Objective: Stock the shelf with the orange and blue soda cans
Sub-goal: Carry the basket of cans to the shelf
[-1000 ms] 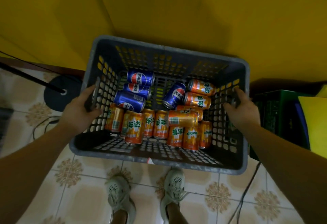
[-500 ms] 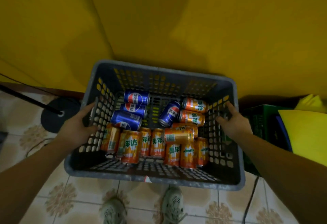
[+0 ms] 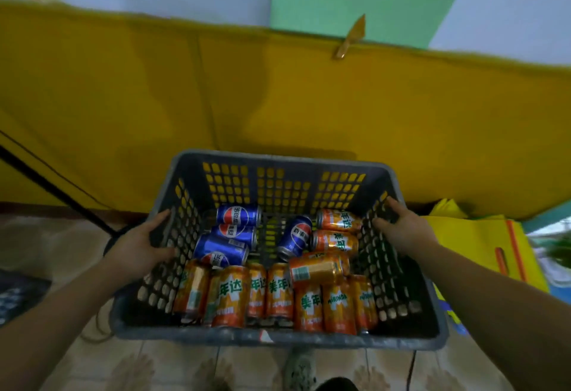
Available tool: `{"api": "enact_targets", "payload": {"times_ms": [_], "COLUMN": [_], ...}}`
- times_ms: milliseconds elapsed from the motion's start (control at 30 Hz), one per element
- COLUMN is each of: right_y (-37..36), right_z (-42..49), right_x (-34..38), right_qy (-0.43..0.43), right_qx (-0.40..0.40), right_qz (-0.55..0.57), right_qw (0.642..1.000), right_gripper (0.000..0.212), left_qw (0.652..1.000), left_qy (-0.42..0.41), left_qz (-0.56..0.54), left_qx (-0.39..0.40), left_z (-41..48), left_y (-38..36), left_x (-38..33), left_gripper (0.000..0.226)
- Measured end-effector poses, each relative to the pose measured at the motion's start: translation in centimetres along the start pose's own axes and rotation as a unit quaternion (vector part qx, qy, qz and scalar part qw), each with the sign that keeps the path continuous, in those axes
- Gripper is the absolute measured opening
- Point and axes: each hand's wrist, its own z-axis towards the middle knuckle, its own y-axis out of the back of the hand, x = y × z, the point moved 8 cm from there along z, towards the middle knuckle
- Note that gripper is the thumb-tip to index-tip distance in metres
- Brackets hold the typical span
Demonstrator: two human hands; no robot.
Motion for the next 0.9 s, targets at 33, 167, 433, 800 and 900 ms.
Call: {"api": "enact_targets", "payload": {"times_ms": [33,167,433,800,900], "right_y": [1.5,6.7,15.7,22.4,23.0], "right_z": [-1.7,-9.0,-23.5,-38.8,-42.4], "right_x": [0.0,-1.3,-8.0,-24.0,-29.6], "right_qy": [-0.003,-0.036,-0.107,-0.204,-0.245], "right_qx": [-0.012,-0.06,-0.164,-0.218,-0.221], "right_qz": [0.002,0.023,0.065,0.062,0.064], "right_qw": [1.0,0.997,0.979,0.952,0.942], "right_gripper": [0.069,0.069,0.069,0.063,0.067], "left_qw": [1.0,0.996,0.967,0.926,0.913], "left_qy": [-0.012,-0.081,-0.239,-0.342,-0.358], "left_qz": [0.005,0.012,0.027,0.09,0.112], "left_qx": [0.008,0.033,0.085,0.13,0.158], "left_z": [-1.0,-4.6,-12.2,-24.2,-27.5], "left_y": [1.0,4.5,7.0,-2.2,-6.7], "left_x": [-1.0,-5.1,-14.8,-25.8,-27.8], "left_gripper": [0.088,0.086,0.086,0.09,0.093]}}
